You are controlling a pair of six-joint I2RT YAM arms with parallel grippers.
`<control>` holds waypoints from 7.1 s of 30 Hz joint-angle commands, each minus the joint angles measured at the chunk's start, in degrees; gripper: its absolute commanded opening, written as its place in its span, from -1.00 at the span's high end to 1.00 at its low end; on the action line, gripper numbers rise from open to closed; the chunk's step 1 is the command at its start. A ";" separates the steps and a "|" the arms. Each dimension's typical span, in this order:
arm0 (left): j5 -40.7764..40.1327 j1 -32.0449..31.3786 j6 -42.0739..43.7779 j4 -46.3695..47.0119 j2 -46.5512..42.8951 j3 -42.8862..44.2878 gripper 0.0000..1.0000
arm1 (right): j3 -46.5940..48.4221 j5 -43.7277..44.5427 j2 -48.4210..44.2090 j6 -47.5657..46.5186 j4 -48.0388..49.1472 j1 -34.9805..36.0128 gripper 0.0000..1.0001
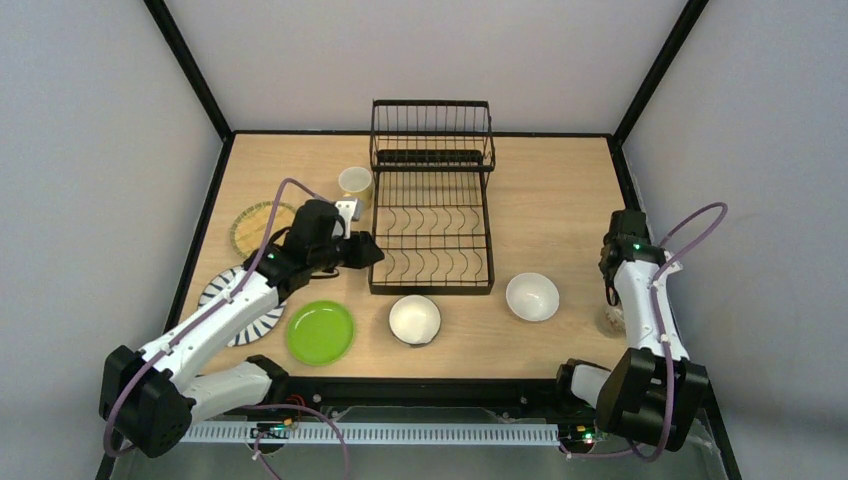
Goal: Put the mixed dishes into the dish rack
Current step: Grab the cup at the corner of the board, then pass from the right arm to the left
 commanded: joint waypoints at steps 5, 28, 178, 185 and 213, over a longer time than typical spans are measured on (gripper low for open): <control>0.47 -0.31 -0.88 -2.33 1.03 5.17 -0.98 | 13.17 -5.65 -1.16 -7.14 4.47 -0.01 1.00; 7.89 -1.16 -7.49 -1.39 1.90 9.79 -0.98 | 18.77 -47.19 -2.73 -8.50 21.75 0.29 1.00; -0.94 -13.38 7.06 68.50 25.15 8.73 -0.98 | 5.42 -74.98 -3.44 76.59 82.22 20.63 1.00; -0.33 -12.79 7.15 68.57 26.11 9.97 -0.98 | 4.69 -75.53 -4.42 76.33 81.47 21.04 1.00; 20.49 -11.71 4.30 72.18 27.49 15.88 -0.98 | 1.49 -75.97 -7.02 75.84 77.48 23.20 1.00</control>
